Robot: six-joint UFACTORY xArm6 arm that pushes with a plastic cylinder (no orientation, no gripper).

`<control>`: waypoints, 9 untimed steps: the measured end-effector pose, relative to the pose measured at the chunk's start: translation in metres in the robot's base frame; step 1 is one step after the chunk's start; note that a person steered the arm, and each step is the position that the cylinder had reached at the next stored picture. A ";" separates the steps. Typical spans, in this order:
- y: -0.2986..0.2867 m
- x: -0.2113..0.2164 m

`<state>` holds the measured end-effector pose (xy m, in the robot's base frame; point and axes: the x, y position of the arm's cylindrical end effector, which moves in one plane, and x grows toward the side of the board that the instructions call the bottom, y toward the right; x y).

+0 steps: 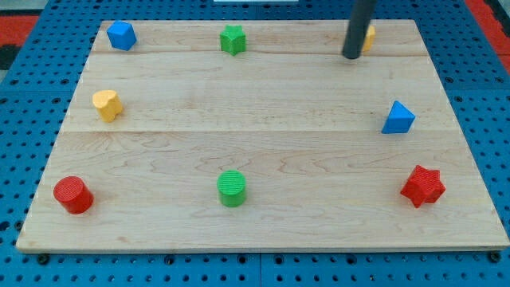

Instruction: Push the blue triangle below the green star

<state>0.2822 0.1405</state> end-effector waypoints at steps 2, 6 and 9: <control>0.069 0.053; 0.032 0.137; -0.084 0.154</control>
<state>0.4362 0.0566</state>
